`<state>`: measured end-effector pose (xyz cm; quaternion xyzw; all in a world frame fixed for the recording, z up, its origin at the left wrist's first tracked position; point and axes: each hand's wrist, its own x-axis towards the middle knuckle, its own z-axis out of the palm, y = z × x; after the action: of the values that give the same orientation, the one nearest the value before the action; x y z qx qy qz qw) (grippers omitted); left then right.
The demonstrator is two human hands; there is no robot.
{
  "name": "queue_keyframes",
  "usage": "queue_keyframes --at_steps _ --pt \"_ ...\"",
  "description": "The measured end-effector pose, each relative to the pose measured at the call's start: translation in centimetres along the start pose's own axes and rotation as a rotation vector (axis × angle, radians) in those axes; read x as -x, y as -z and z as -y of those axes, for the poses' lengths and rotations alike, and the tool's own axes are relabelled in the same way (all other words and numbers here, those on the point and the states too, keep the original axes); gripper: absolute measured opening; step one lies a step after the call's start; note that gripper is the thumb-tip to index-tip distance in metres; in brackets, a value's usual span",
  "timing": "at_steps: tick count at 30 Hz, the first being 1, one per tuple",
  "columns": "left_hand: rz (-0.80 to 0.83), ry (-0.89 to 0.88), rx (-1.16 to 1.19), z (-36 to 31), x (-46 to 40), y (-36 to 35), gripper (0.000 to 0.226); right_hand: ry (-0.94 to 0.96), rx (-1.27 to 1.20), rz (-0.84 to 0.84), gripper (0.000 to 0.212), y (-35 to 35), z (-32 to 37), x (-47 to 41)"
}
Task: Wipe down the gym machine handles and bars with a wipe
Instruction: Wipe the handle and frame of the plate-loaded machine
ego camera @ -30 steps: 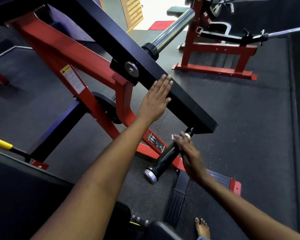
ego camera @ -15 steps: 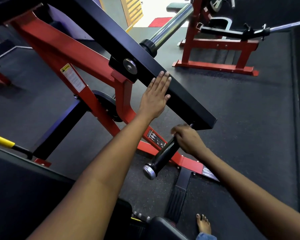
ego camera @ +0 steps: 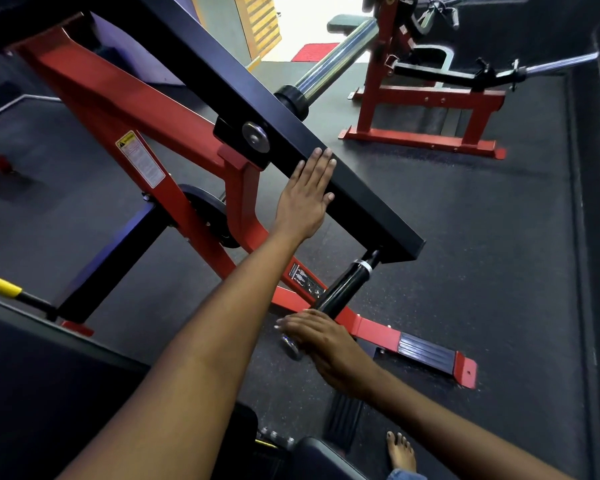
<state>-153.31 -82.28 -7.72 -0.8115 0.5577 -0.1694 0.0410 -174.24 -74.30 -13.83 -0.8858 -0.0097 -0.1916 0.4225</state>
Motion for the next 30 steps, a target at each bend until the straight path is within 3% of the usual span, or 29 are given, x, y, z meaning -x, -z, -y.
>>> queue_keyframes --at_steps 4,6,8,10,12,14,16,19,24,26,28,30 --pt "0.000 -0.005 -0.011 0.2 0.1 0.1 0.060 -0.019 -0.025 -0.080 0.051 0.2 -1.1 4.8" --pt "0.000 -0.002 -0.014 0.0 0.1 0.1 0.060 -0.344 -0.213 -0.400 0.045 0.0 -1.0 6.1" --pt "0.000 0.004 -0.018 -0.2 0.0 0.0 0.060 -0.863 -0.541 -0.740 0.033 -0.7 -1.4 4.7" --pt "0.000 0.013 -0.022 -0.2 0.0 0.0 0.061 -1.156 -1.120 -0.711 0.032 -1.7 -2.4 1.8" --pt "0.005 0.015 -0.037 -0.2 0.1 0.2 0.060 -1.159 -1.629 -0.593 0.038 -2.4 -1.7 -0.7" --pt "0.022 0.004 -0.047 -0.1 0.2 0.6 0.060 -1.122 -1.856 -0.596 0.038 -2.9 0.2 -1.7" --pt "0.034 -0.003 -0.039 -0.1 0.2 1.0 0.060 -1.126 -1.930 -0.646 0.040 -3.2 1.6 -1.3" --pt "0.040 0.018 -0.038 -0.3 0.3 1.2 0.060 -1.187 -1.860 -0.663 0.040 -2.6 1.8 -0.6" --pt "0.057 0.016 -0.029 -0.5 0.1 1.2 0.060 -1.195 -1.555 -0.489 0.037 1.2 2.2 1.6" --pt "0.061 0.012 -0.016 -0.5 0.1 1.3 0.061 -1.018 -1.270 -0.589 0.028 3.7 1.7 1.9" --pt "0.062 0.021 -0.011 -0.6 0.1 1.2 0.062 -0.788 -0.746 -0.764 0.028 5.4 -0.6 1.3" --pt "0.069 0.032 -0.012 -0.7 0.1 1.0 0.063 -0.624 -0.299 -0.747 0.033 5.5 -4.0 0.5"
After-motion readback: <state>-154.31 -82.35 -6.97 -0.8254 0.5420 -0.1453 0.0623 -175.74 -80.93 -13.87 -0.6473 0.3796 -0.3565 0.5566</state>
